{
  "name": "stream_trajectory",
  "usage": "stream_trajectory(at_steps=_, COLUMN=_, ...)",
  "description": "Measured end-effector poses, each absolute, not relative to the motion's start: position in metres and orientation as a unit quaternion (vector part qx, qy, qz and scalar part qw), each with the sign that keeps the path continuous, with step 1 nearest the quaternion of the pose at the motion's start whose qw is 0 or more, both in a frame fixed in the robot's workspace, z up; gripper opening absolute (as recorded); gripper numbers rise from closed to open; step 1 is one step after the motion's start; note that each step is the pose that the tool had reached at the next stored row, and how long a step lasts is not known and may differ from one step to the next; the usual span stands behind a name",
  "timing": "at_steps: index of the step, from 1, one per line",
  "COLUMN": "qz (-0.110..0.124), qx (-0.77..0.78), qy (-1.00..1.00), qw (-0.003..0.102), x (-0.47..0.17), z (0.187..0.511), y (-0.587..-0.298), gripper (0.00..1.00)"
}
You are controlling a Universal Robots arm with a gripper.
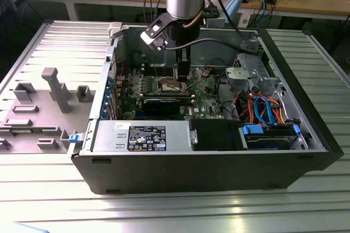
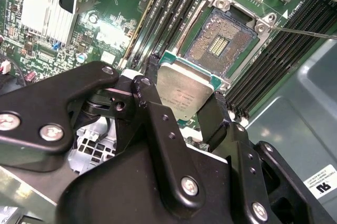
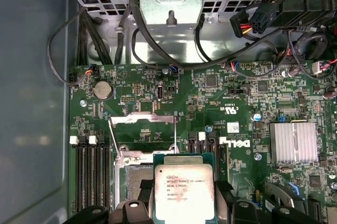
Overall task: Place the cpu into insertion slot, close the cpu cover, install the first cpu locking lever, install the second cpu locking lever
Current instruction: 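Place the cpu into insertion slot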
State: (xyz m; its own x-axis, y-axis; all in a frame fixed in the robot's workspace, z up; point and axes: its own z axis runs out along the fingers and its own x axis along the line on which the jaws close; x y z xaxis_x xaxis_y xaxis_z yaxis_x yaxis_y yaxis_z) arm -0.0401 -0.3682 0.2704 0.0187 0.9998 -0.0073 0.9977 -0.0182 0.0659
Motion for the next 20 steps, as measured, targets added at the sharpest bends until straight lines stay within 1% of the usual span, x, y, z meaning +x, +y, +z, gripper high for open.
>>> stream_trajectory(at_steps=20, qz=0.02, qx=0.71, qy=0.703, qw=0.026, x=-0.0455, z=0.2661, y=-0.3681, gripper=0.55)
